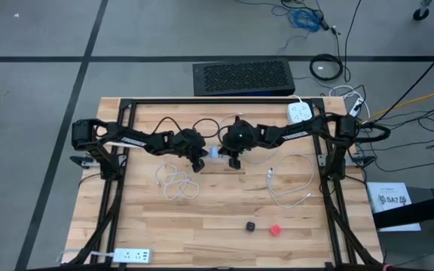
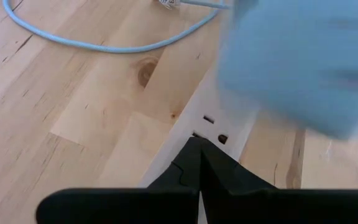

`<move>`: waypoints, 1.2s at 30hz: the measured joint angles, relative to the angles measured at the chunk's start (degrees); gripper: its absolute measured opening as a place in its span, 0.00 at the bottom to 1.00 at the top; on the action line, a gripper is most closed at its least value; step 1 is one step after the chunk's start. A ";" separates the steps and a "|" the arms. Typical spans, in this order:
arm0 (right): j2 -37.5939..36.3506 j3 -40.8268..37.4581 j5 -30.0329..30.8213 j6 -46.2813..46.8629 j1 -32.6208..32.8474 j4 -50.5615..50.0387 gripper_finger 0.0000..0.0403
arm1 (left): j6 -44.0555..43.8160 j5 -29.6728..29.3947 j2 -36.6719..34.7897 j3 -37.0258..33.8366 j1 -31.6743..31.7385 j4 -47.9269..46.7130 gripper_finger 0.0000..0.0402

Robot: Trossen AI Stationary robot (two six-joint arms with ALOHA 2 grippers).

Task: Insert USB
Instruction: Insert the white charger adapter into the white outlet extension

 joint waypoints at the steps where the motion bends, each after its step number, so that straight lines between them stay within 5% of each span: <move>1: 0.00 0.39 -0.03 0.49 0.01 -0.75 0.02 | 0.00 0.00 0.00 0.00 0.01 0.01 0.01; 8: -0.02 4.33 0.27 0.25 0.01 -9.40 0.00 | 0.98 0.00 0.00 0.00 0.01 0.07 0.01; 15: -2.37 8.21 -2.55 -0.34 1.43 -19.90 0.09 | 1.19 -0.02 0.00 0.02 0.00 0.05 0.01; 20: -2.82 9.21 -4.74 -2.74 8.84 -22.00 0.22 | 1.81 -0.20 0.00 0.04 0.01 -0.02 0.01; 26: -1.11 13.18 -0.63 -0.17 18.31 -18.67 0.45 | 2.62 -1.71 0.00 0.07 0.01 -0.13 0.01; 36: 9.82 30.95 3.26 0.21 22.15 -31.19 0.68 | 3.06 -3.37 0.00 0.11 0.05 -0.85 0.01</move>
